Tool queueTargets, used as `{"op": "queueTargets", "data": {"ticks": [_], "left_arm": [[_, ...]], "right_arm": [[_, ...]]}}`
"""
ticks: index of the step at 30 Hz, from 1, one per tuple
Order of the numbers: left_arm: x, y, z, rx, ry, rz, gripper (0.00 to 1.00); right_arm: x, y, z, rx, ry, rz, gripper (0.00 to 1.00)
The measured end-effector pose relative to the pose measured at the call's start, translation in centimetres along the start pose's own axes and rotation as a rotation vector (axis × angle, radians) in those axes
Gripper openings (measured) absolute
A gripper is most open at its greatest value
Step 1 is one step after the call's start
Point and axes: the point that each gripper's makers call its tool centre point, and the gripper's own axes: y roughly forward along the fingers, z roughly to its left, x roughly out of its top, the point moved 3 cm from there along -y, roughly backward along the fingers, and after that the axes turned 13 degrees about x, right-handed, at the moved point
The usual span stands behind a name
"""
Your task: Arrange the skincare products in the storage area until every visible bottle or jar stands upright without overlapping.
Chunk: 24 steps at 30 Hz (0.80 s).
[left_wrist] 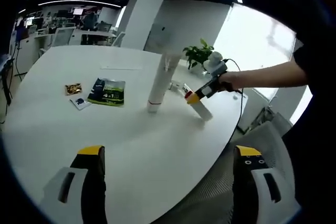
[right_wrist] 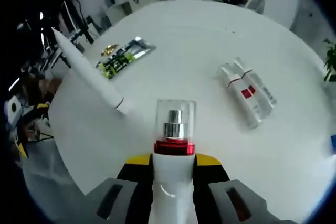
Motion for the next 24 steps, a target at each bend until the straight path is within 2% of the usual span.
{"op": "queueTargets", "data": {"ticks": [5,7,9,15,24], "left_arm": [[0.1,-0.2,-0.1,-0.007,-0.003,-0.006,0.93],[0.3,-0.4,-0.2,-0.009,0.004,-0.008,0.93],[0.4,-0.5,-0.4,-0.011,0.005,-0.010,0.93],[0.5,-0.7,-0.8,-0.018,0.023,-0.007,0.93],[1.1,-1.2,-1.5,-0.026,0.044,-0.018,0.93]], "right_arm": [[0.4,-1.0,0.8,0.020,-0.039,-0.053,0.19],[0.6,-1.2,1.1,0.033,-0.082,-0.078,0.19],[0.2,-2.1,2.3,0.031,-0.075,-0.083,0.19],[0.5,-2.5,1.3,0.020,-0.097,-0.138,0.19],[0.9,-4.1,2.9,0.041,-0.136,-0.205,0.19]]}}
